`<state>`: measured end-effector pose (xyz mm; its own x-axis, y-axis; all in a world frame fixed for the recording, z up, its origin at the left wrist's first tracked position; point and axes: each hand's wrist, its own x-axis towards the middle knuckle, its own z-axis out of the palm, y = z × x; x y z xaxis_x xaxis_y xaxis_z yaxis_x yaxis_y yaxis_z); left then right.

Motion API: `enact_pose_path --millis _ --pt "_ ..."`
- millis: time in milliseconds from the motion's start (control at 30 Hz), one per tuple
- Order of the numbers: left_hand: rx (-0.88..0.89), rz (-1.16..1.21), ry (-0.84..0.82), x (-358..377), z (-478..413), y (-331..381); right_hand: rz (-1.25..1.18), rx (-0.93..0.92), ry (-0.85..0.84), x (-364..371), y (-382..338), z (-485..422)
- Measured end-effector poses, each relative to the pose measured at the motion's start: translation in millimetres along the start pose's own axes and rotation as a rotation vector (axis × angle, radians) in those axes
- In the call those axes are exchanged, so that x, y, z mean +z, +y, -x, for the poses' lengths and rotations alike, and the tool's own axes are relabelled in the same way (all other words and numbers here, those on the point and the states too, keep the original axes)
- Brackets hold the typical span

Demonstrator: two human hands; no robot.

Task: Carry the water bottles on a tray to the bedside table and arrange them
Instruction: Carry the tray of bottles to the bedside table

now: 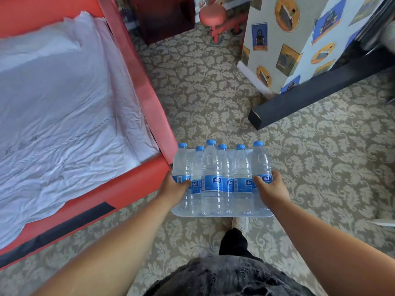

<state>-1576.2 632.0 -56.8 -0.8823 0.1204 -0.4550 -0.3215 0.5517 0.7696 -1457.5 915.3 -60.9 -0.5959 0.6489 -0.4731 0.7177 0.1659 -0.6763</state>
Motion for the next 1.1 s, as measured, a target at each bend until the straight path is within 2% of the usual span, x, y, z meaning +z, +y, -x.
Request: enact_pose_path --millis 267,533,767,1100 --pt "-0.092 0.095 0.064 26.6 -65.5 66.5 0.044 -0.048 -0.067 -30.9 -75.6 -110.2" --pt "-0.083 0.112 0.094 30.0 -139.5 118.3 0.081 -0.087 -0.114 -27.6 -138.9 -199.8" --pt "-0.091 0.096 0.135 15.0 -245.7 154.1 0.166 -0.146 -0.137 -1.0 -214.0 -291.0" --pt "-0.083 0.095 0.107 -39.9 -422.1 234.3 0.178 -0.139 -0.087 44.8 -362.3 -411.6"
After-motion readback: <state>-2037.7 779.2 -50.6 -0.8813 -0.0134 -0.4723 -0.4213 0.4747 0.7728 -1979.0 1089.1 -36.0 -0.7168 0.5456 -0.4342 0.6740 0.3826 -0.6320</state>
